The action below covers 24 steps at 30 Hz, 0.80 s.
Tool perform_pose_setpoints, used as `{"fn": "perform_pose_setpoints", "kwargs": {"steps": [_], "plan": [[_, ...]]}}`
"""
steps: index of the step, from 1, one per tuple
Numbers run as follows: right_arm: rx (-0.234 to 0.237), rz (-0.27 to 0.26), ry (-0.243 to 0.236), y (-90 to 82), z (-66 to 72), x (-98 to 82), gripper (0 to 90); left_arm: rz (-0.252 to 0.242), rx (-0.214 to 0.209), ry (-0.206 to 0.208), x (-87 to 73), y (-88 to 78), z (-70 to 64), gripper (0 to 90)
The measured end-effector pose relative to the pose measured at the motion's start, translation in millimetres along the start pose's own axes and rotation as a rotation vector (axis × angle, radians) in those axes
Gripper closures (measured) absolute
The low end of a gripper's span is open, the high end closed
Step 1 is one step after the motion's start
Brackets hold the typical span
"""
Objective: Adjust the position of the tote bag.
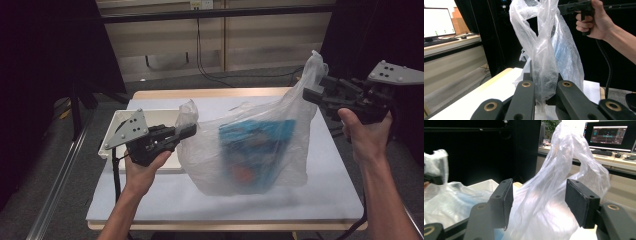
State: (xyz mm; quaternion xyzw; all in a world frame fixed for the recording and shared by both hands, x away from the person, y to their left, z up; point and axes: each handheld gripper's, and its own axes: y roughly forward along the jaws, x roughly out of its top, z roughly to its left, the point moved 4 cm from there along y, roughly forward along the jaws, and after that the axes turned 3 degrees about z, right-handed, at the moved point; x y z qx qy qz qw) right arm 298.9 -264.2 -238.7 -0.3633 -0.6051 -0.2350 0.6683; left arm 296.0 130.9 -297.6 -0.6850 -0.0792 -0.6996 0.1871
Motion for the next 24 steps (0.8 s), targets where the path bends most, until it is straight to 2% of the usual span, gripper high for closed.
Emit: {"fn": "perform_pose_setpoints", "kwargs": {"steps": [1,3,5,6,7,8,9,10,12,13,15,19,21,23,24], "plan": [[0.0,0.005,0.006,3.1,-0.1,1.0,39.5,0.002,-0.001,0.001,0.6,0.4,0.6,87.5],[0.036,-0.007,0.018,9.5,1.0,4.1,40.4,0.001,0.004,0.0,2.8,2.4,1.4,86.7],[0.034,-0.004,0.014,14.8,3.5,7.5,45.0,0.0,0.005,-0.001,6.2,4.4,2.7,86.7],[0.051,-0.01,0.023,17.0,4.5,9.0,51.7,0.005,0.004,0.0,7.8,5.2,4.0,86.7],[0.091,-0.03,0.04,20.0,5.5,11.6,71.3,0.005,0.009,0.006,10.0,6.1,5.9,87.2],[0.091,-0.03,0.04,20.0,5.5,11.6,71.3,0.009,0.01,0.012,11.5,6.4,7.5,87.2],[0.095,-0.032,0.047,20.6,5.2,12.0,79.2,0.004,0.015,0.001,13.8,7.4,9.5,87.5],[0.097,-0.036,0.053,20.6,5.4,12.4,87.9,0.006,0.023,0.008,15.0,7.9,11.3,87.9],[0.1,-0.039,0.056,19.1,5.4,12.4,89.9,0.011,0.028,0.009,18.2,9.0,16.8,88.0],[0.085,-0.038,0.045,16.6,5.8,12.1,90.0,0.006,0.04,-0.001,19.5,9.4,18.8,88.1],[0.085,-0.043,0.04,11.3,6.4,11.9,90.0,-0.001,0.033,-0.015,22.7,10.4,21.7,88.4],[0.051,-0.081,0.038,-7.5,2.9,12.8,90.0,0.015,0.045,-0.016,26.0,12.2,25.0,89.0],[0.042,-0.075,0.037,-14.2,0.2,12.8,90.0,0.024,0.029,-0.023,26.9,12.9,26.0,89.4],[0.027,-0.073,0.034,-20.8,-2.3,12.7,90.0,0.009,0.027,-0.038,29.1,13.0,25.8,89.5],[0.03,-0.074,0.031,-24.1,-2.3,12.7,90.0,0.012,0.023,-0.031,30.5,12.7,25.8,89.5]]}}
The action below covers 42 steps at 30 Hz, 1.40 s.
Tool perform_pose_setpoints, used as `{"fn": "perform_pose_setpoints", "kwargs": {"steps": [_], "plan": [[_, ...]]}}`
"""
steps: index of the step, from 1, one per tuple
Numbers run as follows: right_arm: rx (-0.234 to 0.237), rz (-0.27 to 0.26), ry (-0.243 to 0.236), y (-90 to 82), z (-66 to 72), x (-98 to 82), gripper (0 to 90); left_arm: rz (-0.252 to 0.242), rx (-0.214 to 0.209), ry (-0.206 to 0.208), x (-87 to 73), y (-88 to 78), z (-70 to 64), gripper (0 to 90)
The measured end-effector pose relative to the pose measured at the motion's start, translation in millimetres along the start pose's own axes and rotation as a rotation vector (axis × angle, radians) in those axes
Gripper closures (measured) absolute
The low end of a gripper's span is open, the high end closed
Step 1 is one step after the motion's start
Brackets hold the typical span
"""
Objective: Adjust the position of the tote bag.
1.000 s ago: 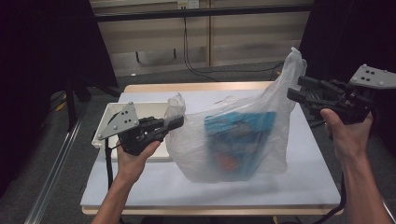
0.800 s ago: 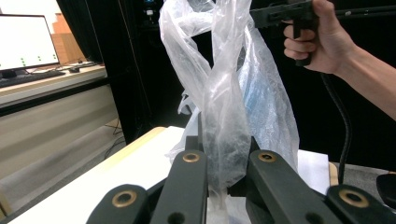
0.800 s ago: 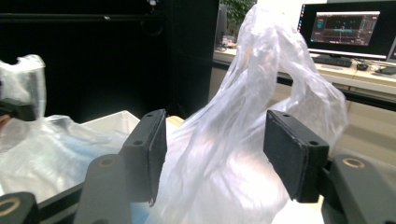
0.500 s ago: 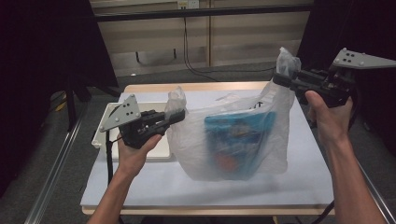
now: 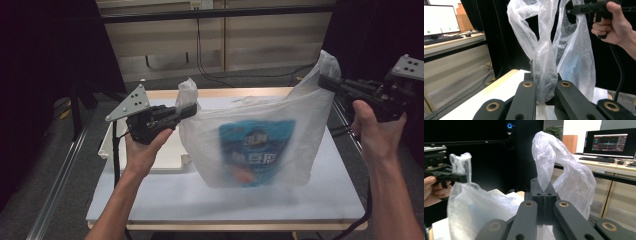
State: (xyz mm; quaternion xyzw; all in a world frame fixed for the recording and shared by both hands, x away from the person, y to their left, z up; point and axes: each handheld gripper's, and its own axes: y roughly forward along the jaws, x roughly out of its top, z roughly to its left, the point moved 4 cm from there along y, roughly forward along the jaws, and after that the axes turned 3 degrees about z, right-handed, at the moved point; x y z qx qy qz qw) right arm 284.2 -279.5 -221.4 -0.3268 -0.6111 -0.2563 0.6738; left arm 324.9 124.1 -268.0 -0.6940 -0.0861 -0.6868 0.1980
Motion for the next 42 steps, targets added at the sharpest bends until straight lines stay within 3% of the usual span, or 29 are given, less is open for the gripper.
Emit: {"fn": "perform_pose_setpoints", "kwargs": {"steps": [4,11,16,21,23,34,42], "plan": [[-0.017,-0.002,-0.025,-9.7,4.7,-0.5,90.0,-0.009,-0.008,0.013,7.7,1.5,-4.6,89.5],[-0.033,0.002,-0.023,-24.6,8.0,-9.2,90.0,-0.01,-0.023,0.035,9.7,-0.2,-19.1,89.5],[-0.02,0.002,-0.019,-28.4,12.5,-25.4,90.0,0.017,-0.024,0.037,-0.9,0.2,-21.0,89.5],[-0.018,0.029,-0.029,-23.3,14.0,-38.1,90.0,0.045,0.005,0.041,-9.6,4.2,-15.2,89.4],[-0.017,0.042,-0.032,-20.5,13.6,-41.8,90.0,0.046,0.007,0.023,-14.1,6.2,-13.5,89.5],[-0.007,0.05,-0.056,-28.5,18.7,-57.8,90.0,0.073,-0.034,0.054,-28.8,-1.4,-32.2,89.4],[-0.012,0.059,-0.019,-25.1,13.7,-80.4,90.0,0.099,-0.03,0.035,-44.4,6.5,-28.8,89.5]]}}
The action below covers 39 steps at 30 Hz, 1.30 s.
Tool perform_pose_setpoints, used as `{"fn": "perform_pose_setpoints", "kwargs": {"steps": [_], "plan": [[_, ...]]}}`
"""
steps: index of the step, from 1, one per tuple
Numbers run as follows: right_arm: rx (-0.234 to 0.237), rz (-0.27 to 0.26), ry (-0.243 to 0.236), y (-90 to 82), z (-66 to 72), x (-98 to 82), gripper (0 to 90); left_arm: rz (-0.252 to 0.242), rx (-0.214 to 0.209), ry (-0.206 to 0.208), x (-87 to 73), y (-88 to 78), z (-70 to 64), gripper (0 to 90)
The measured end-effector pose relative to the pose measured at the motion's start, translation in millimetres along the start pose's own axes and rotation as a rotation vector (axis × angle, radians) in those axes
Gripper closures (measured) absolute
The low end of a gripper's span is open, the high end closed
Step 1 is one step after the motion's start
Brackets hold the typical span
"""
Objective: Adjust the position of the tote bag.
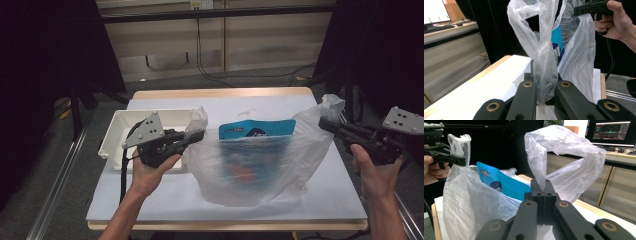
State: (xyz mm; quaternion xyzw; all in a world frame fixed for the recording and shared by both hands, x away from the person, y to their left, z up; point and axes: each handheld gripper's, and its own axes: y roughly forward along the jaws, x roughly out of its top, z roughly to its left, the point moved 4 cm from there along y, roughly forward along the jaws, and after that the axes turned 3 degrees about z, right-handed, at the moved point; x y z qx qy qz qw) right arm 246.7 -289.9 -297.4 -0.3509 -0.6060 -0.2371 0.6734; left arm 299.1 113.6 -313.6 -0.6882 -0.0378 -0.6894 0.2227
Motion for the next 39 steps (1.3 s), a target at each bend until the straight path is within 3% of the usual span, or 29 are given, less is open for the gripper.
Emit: {"fn": "perform_pose_setpoints", "kwargs": {"steps": [8,16,23,33,36,39], "plan": [[0.001,0.026,0.018,1.5,-3.9,-10.8,90.0,0.007,-0.015,-0.006,-4.8,0.7,-3.1,89.6],[-0.003,0.092,0.02,-2.3,3.7,-22.3,90.0,0.054,-0.022,-0.01,-12.3,2.0,-6.1,89.6],[0.012,0.111,0.034,4.6,4.5,-34.1,90.0,0.092,-0.011,-0.031,-26.1,4.5,-4.2,89.6],[-0.029,0.144,0.049,8.7,0.9,-53.9,90.0,0.123,-0.014,-0.029,-39.6,13.4,-6.0,89.5],[-0.025,0.152,0.067,11.0,-1.1,-59.5,90.0,0.121,-0.044,-0.032,-41.0,14.5,-6.1,89.5],[-0.019,0.179,0.075,12.0,-1.3,-66.8,90.0,0.144,-0.049,-0.041,-45.1,14.1,-5.8,89.6]]}}
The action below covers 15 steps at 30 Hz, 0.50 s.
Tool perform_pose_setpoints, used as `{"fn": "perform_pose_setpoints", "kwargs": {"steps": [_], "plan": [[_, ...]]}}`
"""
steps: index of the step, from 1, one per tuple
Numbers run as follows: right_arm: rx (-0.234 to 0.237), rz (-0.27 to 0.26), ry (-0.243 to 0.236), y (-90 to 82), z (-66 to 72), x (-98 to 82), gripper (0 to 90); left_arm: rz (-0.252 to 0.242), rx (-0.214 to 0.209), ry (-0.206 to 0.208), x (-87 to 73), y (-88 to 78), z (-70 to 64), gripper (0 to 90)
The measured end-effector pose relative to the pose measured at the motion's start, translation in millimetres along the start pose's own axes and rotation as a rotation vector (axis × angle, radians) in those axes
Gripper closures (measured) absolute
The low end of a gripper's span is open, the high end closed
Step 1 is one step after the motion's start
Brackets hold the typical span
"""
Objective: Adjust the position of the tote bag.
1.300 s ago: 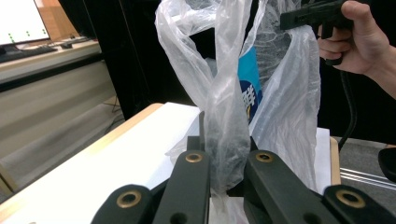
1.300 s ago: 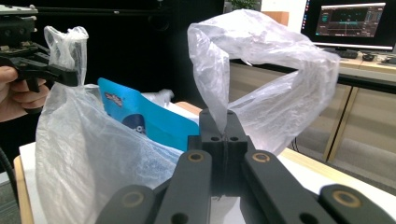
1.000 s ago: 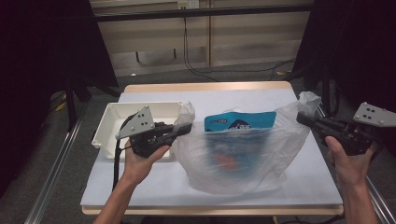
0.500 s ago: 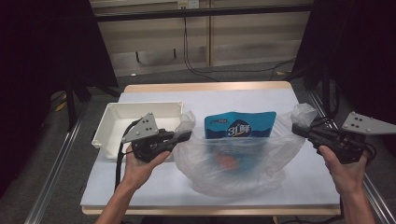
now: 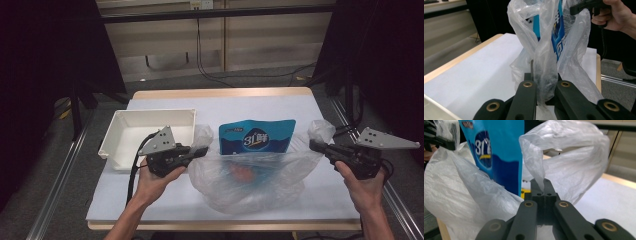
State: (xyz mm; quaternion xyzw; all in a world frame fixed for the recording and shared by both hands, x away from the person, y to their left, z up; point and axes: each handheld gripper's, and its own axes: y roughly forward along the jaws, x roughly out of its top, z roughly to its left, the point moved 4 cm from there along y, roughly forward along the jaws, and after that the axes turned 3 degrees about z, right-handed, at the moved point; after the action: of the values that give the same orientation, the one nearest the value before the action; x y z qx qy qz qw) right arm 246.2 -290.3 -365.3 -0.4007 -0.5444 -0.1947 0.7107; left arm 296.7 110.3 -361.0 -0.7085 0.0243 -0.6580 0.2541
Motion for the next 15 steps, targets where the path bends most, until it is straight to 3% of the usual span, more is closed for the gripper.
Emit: {"fn": "perform_pose_setpoints", "kwargs": {"steps": [4,6,8,11,15], "plan": [[0.001,0.034,-0.016,1.8,4.5,-4.6,90.0,0.023,0.005,-0.002,-5.0,-0.4,-0.4,89.5],[0.005,0.028,-0.013,1.3,7.5,-5.0,90.0,0.03,-0.005,-0.035,-7.6,0.9,0.2,89.5],[0.002,0.034,-0.014,1.2,9.0,-7.1,90.0,0.066,0.019,-0.02,-9.3,4.2,-0.8,89.5],[0.005,0.043,0.003,2.4,10.0,-14.5,90.0,0.045,-0.004,-0.022,-14.1,2.5,-4.0,89.6],[0.016,0.071,0.015,7.5,10.9,-24.7,90.0,0.067,-0.002,-0.032,-23.8,2.4,-2.9,89.6]]}}
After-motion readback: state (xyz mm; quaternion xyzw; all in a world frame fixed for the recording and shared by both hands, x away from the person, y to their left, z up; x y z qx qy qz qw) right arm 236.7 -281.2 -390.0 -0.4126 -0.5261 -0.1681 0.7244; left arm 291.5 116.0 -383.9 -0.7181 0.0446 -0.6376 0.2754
